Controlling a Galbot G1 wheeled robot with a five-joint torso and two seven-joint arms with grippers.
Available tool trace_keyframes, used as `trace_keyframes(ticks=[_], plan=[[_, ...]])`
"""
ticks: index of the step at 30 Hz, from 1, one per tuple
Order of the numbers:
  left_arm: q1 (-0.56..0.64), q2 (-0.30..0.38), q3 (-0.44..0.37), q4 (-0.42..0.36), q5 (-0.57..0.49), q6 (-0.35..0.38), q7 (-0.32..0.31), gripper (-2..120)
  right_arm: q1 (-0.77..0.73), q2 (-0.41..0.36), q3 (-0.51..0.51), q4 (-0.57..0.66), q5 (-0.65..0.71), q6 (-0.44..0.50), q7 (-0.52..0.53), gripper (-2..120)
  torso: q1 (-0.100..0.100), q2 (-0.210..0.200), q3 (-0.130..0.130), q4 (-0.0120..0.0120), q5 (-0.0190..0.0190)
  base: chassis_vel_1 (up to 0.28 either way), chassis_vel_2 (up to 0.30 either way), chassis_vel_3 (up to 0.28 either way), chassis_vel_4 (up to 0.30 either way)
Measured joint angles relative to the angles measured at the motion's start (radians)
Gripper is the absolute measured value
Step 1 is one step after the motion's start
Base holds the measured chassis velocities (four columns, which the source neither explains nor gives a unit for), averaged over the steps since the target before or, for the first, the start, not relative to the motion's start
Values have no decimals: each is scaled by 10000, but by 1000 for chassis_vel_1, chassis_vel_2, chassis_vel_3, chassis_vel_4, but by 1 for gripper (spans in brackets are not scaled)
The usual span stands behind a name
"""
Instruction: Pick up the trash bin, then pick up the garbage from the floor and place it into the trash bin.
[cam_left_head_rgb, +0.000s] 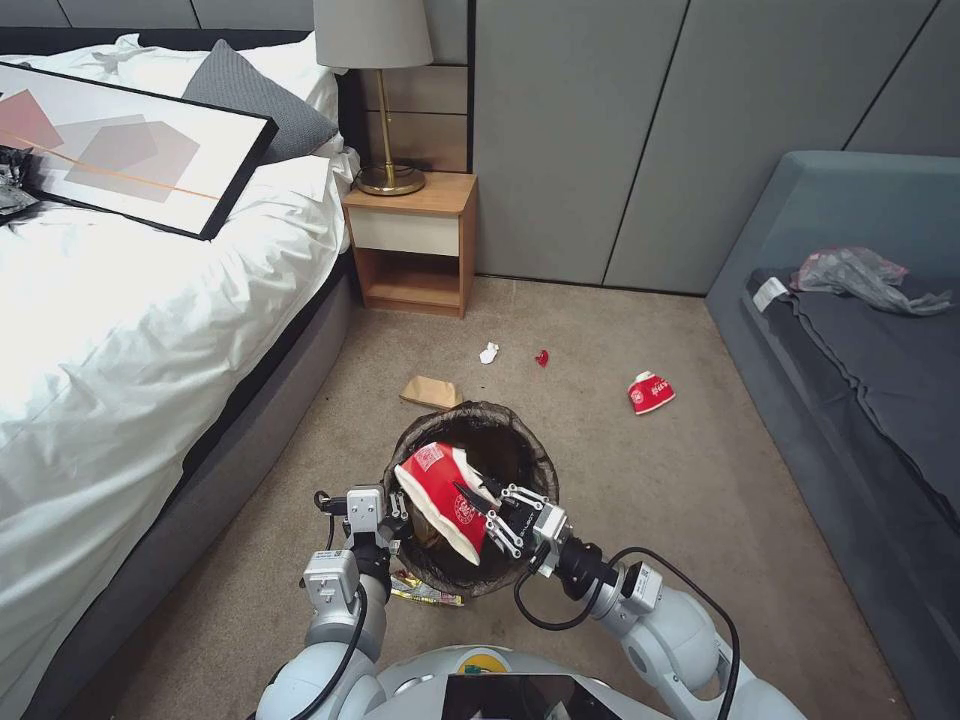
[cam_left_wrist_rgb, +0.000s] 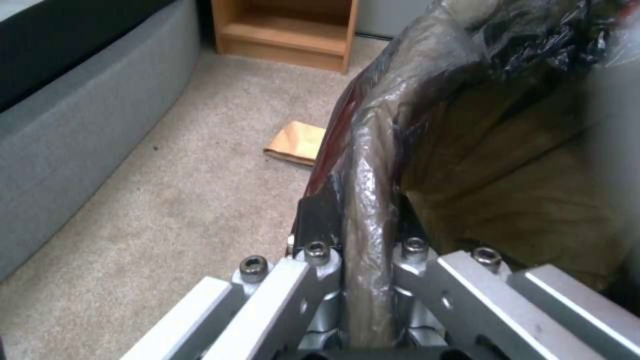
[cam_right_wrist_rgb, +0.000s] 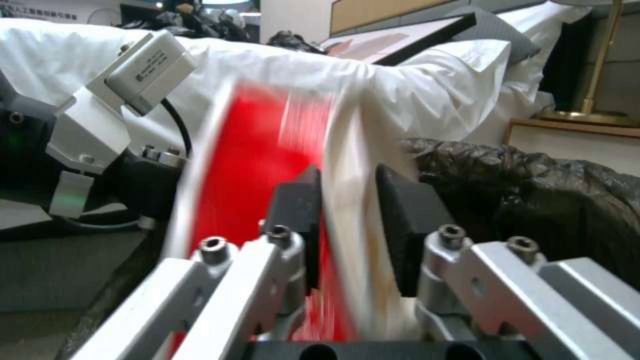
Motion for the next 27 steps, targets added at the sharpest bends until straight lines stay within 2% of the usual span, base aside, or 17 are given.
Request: trace_keyframes(ticks=[1, 2, 4, 5, 7, 9, 10, 13, 15, 16, 18, 23, 26, 27], plan=[[1, 3, -2, -5, -3, 0, 0, 2, 16, -12, 2, 1, -17, -5, 1, 30, 0, 0, 0, 0, 0, 0, 0, 0, 0], [1, 3, -2, -5, -3, 0, 0, 2, 16, -12, 2, 1, -17, -5, 1, 30, 0, 0, 0, 0, 0, 0, 0, 0, 0], [3, 7, -14, -20, -8, 1, -2, 2, 23, -32, 9, 12, -48, -12, 5, 41, 0, 0, 0, 1, 0, 0, 0, 0, 0], [3, 7, -14, -20, -8, 1, -2, 2, 23, -32, 9, 12, -48, -12, 5, 41, 0, 0, 0, 1, 0, 0, 0, 0, 0], [4, 7, -15, -35, -14, 3, -3, 2, 9, -44, 13, 35, -103, -14, 7, 53, 0, 0, 0, 1, 0, 0, 0, 0, 0], [3, 6, -14, -37, -15, 3, -3, 2, 7, -47, 17, 43, -122, -14, 7, 56, 0, 0, 0, 0, -1, 0, 0, 0, 0], [3, 5, -12, -43, -15, 3, -4, 2, 6, -60, 37, 61, -141, -13, 7, 64, 0, 0, 0, 0, 0, 0, 0, 0, 0], [2, 4, -12, -45, -14, 5, -5, 2, 6, -70, 59, 80, -148, -12, 6, 69, 0, 0, 0, 1, 0, 0, 0, 0, 0], [1, 2, -5, -61, -16, 6, -5, 2, 12, -100, 104, 120, -166, -10, 6, 82, 0, 0, 0, 0, 0, 0, 0, 0, 0], [1, 2, -5, -61, -16, 6, -5, 2, 12, -100, 104, 120, -166, -10, 6, 82, 0, 0, 0, 0, 0, 0, 0, 0, 0], [4, 1, -5, -70, -15, 6, -5, 2, 12, -102, 149, 195, -200, 5, 1, 92, 0, 0, 0, 1, 0, 0, 0, 0, 0], [6, 5, -20, -72, -16, 6, -5, 2, -20, -32, 240, 424, -310, 80, 93, 99, 0, 0, 0, 1, 0, 0, 0, 0, 0], [5, 12, -62, -69, -16, 6, -5, 2, -131, 104, 413, 1033, -589, 172, 621, 100, 0, 0, 0, 1, 0, 0, 0, 0, 0], [1, 15, -90, -52, -17, 4, -5, 2, -227, 243, 570, 1396, -782, 180, 1100, 100, 0, 0, 0, 2, -1, 0, 0, 0, 0]])
